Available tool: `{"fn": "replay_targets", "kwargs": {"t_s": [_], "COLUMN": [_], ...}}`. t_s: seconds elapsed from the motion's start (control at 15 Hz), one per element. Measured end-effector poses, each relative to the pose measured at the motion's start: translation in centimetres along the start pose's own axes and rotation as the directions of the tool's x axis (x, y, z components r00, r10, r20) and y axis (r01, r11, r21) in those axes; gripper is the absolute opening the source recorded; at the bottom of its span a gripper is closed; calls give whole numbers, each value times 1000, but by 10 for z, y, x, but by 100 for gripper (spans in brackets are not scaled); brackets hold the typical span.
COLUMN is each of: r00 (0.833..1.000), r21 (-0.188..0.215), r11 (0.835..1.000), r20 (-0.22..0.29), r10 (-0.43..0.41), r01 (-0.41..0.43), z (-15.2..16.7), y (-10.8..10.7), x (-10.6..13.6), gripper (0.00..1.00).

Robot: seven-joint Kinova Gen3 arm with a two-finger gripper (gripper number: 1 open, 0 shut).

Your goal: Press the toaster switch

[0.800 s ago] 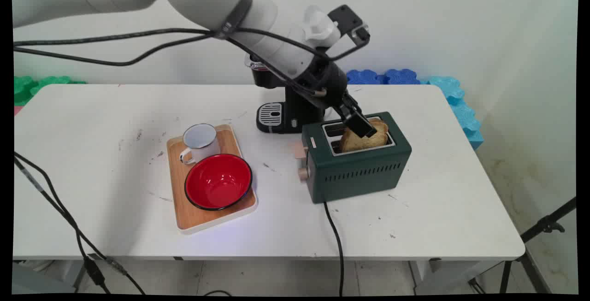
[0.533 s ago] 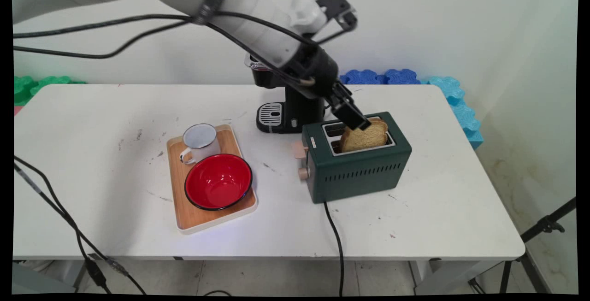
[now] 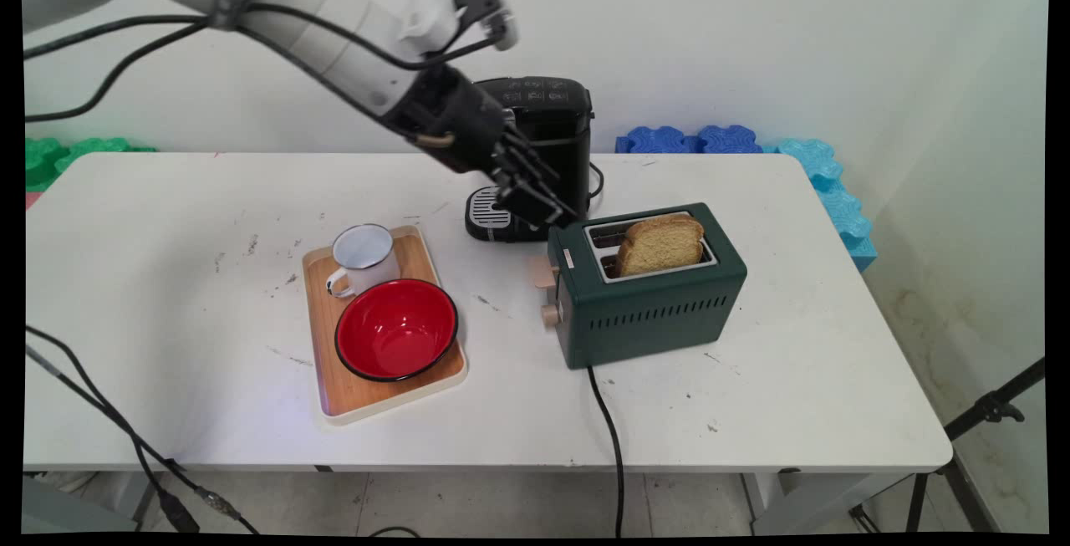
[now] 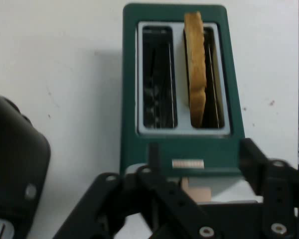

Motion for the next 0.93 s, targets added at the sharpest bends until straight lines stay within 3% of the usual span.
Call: {"fn": "replay_targets", "kwargs": {"t_s": [0.33,0.93], "r00": [999,999], "r21": [-35,-73], "r11": [999,996], "r20": [12,26], "r10": [-38,-45], "r01": [38,47], "z": [-5,12], "y": [-11,-19], "x": [-36,-59], "gripper": [0,0]}}
